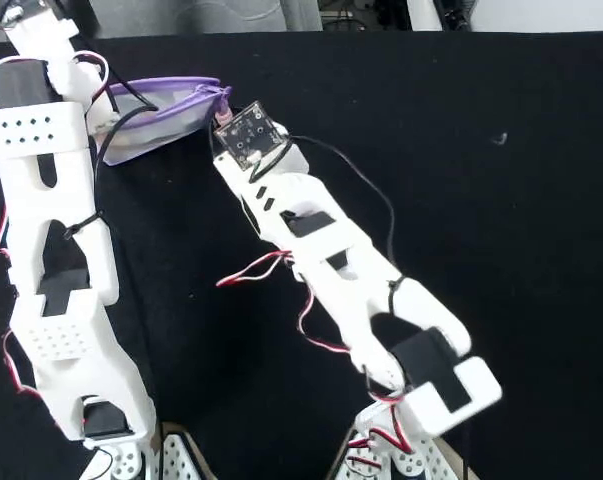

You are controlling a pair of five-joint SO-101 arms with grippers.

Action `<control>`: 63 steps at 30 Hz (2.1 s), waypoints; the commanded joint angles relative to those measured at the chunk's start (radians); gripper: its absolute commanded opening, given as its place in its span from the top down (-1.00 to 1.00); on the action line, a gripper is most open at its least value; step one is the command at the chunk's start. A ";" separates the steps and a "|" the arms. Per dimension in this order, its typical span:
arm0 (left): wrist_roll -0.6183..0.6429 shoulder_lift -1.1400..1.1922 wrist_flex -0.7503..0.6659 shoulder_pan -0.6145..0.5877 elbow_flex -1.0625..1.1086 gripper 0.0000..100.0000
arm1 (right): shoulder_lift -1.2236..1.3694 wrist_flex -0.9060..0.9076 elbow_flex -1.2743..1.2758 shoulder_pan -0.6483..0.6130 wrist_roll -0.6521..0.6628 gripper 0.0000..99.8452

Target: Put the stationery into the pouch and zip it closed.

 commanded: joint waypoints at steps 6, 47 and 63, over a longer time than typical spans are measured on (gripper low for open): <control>-0.069 -0.003 0.008 0.002 -0.104 0.94 | -0.200 0.180 -0.051 -0.025 0.017 0.98; -0.069 -0.301 0.011 -0.016 -0.423 0.43 | -0.378 1.370 -0.894 0.029 0.011 0.98; -0.068 -0.275 0.012 -0.010 -0.421 0.43 | -0.305 1.524 -1.073 0.038 0.011 0.98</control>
